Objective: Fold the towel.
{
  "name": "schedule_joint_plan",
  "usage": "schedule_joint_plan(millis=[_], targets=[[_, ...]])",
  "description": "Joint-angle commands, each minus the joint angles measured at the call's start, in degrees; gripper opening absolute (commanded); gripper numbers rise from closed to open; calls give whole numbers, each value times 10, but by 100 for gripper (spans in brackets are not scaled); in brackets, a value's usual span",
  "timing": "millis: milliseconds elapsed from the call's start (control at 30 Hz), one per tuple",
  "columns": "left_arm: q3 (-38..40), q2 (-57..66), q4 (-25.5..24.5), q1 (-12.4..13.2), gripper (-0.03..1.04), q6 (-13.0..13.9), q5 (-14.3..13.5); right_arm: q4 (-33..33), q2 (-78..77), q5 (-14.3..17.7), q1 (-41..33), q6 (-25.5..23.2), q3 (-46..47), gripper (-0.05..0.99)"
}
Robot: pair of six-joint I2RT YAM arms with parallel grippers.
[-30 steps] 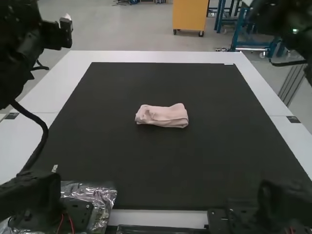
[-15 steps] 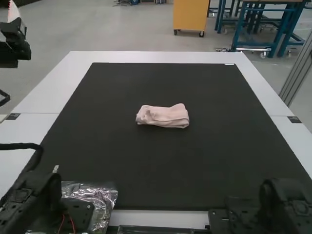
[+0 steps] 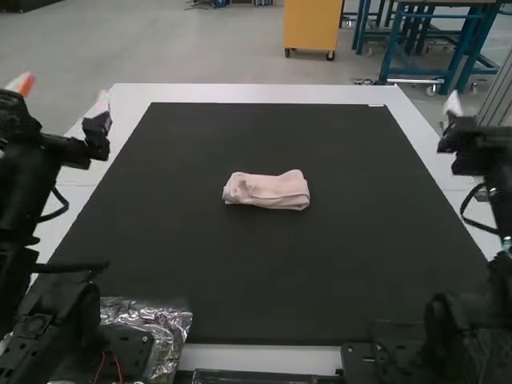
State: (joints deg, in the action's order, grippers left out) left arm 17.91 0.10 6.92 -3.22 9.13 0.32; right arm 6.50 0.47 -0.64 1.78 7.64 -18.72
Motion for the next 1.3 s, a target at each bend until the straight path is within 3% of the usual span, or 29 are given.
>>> schedule_joint_plan(millis=[0, 100, 133, 167, 267, 333, 433, 500, 567, 633, 667, 733, 800, 900, 1267], targets=[[-50, -1, 26, 4, 97, -12, 26, 47, -4, 48, 5, 84, 58, 91], [-108, -1, 72, 3, 97, 7, 26, 172, -4, 131, 7, 90, 151, 91], [-125, -1, 81, 5, 97, 13, 25, 214, -4, 155, 8, 113, 182, 91], [-141, -1, 92, 6, 97, 19, 25, 204, -4, 170, 9, 137, 191, 91], [-179, -1, 115, 7, 97, 18, 11, 147, -4, 165, 9, 100, 187, 91], [-179, -1, 70, 6, 97, 12, -20, 98, -4, 165, 9, 93, 187, 91], [-179, -1, 3, 7, 97, -31, -31, 34, -4, 160, 9, 91, 187, 91], [-179, -1, -33, 7, 97, -51, -37, -25, -4, 144, 9, 92, 187, 91], [-179, -1, -54, 6, 97, -69, -36, -28, -4, 123, 9, 93, 187, 91], [-179, -1, -57, 7, 97, -71, -36, -31, -4, 115, 8, 96, 187, 91], [-179, -1, -59, 7, 97, -71, -36, -36, -4, 95, 8, 96, 187, 91], [-179, -1, -60, 6, 97, -72, -36, -55, -4, 28, 7, 95, 187, 91], [-179, -1, -60, 4, 97, -72, -36, -86, -4, -66, 6, 100, 187, 91], [-179, -1, -61, 6, 97, -72, -36, -107, -4, -144, 4, 120, 187, 91], [-179, -1, -61, 6, 97, -73, -36, -111, -4, -145, 4, 122, 187, 91]])
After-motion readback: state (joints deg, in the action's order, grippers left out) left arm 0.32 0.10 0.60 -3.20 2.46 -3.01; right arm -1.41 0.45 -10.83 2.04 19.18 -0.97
